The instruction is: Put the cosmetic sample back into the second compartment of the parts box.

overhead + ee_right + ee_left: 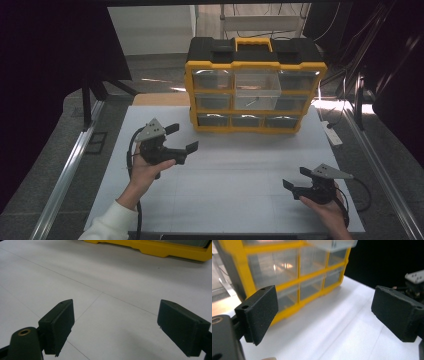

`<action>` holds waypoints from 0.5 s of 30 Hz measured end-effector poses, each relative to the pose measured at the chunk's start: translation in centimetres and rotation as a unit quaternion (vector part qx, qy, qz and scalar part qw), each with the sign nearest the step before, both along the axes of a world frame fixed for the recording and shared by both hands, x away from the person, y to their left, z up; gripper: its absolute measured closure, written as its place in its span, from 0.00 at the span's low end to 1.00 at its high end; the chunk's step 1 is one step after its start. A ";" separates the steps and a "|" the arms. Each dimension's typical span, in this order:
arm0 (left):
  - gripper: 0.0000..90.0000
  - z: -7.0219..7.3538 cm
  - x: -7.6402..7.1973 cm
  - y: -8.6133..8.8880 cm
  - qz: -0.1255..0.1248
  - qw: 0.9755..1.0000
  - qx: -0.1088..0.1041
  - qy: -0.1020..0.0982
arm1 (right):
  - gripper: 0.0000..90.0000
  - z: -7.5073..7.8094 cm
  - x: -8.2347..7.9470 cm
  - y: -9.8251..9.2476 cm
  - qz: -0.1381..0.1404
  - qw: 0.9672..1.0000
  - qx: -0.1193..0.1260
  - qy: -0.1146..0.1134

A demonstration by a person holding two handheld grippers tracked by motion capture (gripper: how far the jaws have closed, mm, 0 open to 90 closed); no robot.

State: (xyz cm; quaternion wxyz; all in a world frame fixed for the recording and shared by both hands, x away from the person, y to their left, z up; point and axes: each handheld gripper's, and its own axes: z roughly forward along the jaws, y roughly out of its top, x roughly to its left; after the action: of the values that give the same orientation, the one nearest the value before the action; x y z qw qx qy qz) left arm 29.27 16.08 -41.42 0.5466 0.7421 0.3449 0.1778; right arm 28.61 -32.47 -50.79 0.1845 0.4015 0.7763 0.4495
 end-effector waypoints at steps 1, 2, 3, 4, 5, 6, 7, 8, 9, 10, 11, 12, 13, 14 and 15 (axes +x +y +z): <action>0.08 -1.1 -0.4 0.5 0.001 1.000 0.001 0.008 | 0.16 -0.1 0.0 0.0 -0.001 1.000 -0.002 0.001; 0.08 -1.7 -0.6 0.7 0.002 1.000 0.003 0.013 | 0.16 -0.1 0.0 0.1 -0.002 1.000 -0.001 0.002; 0.08 -1.7 -0.6 0.7 0.002 1.000 0.003 0.013 | 0.16 -0.1 0.0 0.1 -0.002 1.000 -0.001 0.002; 0.08 -2.3 -0.8 0.9 0.005 1.000 0.006 0.017 | 0.16 -0.1 0.0 0.0 -0.002 1.000 0.001 0.003; 0.08 -3.0 -1.0 1.3 0.008 1.000 0.007 0.023 | 0.16 -0.1 0.0 0.0 -0.002 1.000 0.000 0.003; 0.08 -3.6 -1.3 1.5 0.014 1.000 0.005 0.025 | 0.16 -0.1 0.0 0.0 -0.003 1.000 0.000 0.003; 0.08 -4.1 -1.6 1.8 0.020 0.999 0.006 0.025 | 0.16 -0.1 0.0 0.0 -0.003 1.000 0.000 0.003; 0.09 -4.7 -1.8 2.1 0.025 0.999 0.007 0.026 | 0.16 -0.1 0.0 0.0 -0.004 1.000 -0.002 0.003; 0.09 -5.5 -2.1 2.5 0.028 0.999 0.007 0.032 | 0.16 -0.1 0.0 0.1 -0.003 1.000 -0.002 0.003; 0.09 -6.1 -2.3 2.8 0.030 0.999 0.010 0.038 | 0.16 -0.1 0.1 0.1 -0.003 1.000 -0.002 0.003; 0.08 -6.6 -2.5 3.1 0.032 0.999 0.010 0.041 | 0.16 -0.2 0.1 0.1 -0.002 1.000 -0.001 0.004; 0.08 -7.1 -2.7 3.4 0.035 0.998 0.012 0.046 | 0.16 -0.2 0.2 0.1 -0.001 1.000 -0.001 0.005; 0.08 -7.7 -2.8 3.7 0.039 0.998 0.015 0.049 | 0.16 -0.2 0.2 0.2 -0.001 1.000 0.000 0.006; 0.08 -8.1 -3.0 4.0 0.043 0.998 0.017 0.051 | 0.16 -0.3 0.3 0.2 -0.001 1.000 -0.002 0.006; 0.08 -8.4 -3.0 4.2 0.045 0.997 0.019 0.053 | 0.16 -0.3 0.3 0.3 -0.001 1.000 -0.002 0.005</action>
State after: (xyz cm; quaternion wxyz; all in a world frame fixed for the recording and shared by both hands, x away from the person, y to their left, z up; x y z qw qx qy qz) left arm 26.27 20.31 -49.81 0.5049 0.7443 0.4029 0.1695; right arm 28.96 -32.19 -51.09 0.1812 0.4040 0.7778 0.4461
